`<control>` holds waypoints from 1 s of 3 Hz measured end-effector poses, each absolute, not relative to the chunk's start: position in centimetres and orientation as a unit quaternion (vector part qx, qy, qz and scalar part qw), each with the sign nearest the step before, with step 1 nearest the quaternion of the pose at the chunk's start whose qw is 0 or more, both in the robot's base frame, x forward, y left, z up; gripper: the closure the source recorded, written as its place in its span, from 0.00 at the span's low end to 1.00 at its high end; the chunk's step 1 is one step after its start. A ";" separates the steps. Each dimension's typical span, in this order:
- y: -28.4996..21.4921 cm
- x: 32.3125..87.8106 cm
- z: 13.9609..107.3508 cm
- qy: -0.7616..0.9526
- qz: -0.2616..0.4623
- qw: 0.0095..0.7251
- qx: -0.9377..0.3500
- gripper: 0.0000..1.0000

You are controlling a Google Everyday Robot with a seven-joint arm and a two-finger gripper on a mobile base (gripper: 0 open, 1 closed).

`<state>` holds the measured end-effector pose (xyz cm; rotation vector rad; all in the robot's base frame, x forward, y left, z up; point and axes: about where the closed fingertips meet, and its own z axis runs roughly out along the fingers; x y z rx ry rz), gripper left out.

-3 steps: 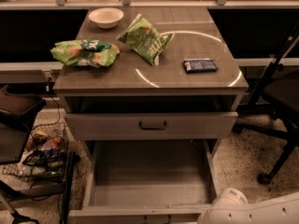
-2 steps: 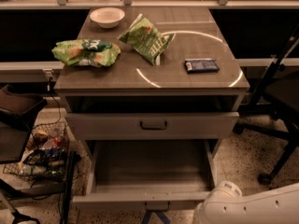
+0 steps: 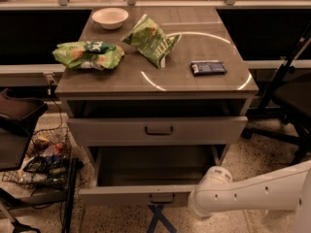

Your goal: Close middle drawer

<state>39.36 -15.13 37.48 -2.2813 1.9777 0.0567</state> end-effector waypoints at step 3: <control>-14.7 42.4 35.9 0.654 -0.007 0.065 -0.754 1.00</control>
Offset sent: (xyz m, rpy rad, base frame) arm 0.0071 0.0090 -0.0105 -0.0036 -0.0433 -0.0500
